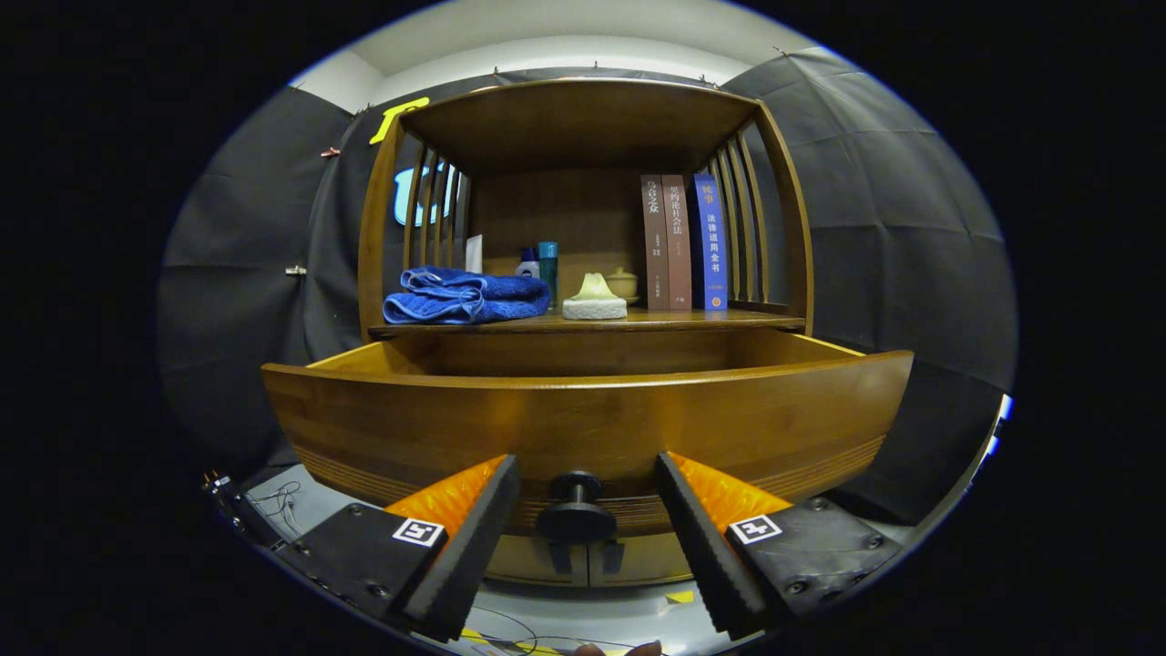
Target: Pull open the drawer, take out the items inside it, and place them on the countertop above the cabinet.
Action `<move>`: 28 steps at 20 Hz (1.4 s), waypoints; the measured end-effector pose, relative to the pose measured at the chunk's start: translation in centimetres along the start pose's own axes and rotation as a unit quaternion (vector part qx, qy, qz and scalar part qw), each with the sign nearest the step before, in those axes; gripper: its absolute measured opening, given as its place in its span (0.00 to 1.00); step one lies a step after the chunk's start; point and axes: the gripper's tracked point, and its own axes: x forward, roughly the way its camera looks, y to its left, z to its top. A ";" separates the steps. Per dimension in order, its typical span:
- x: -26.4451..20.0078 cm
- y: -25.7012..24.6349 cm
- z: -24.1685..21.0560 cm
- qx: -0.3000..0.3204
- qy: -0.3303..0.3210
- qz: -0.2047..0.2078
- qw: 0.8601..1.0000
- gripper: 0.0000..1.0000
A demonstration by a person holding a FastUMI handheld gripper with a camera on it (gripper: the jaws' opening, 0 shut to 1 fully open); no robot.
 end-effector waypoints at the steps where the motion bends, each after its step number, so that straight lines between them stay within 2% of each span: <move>1: 0.1 0.0 0.0 -0.001 0.003 -0.001 1.000 0.98; 7: 1.6 0.2 1.1 -0.009 0.000 -0.003 1.000 0.97; 21: 11.6 0.4 2.1 -0.021 0.006 -0.011 1.000 0.98; 28: 15.0 0.3 2.2 -0.036 0.005 -0.009 0.999 0.98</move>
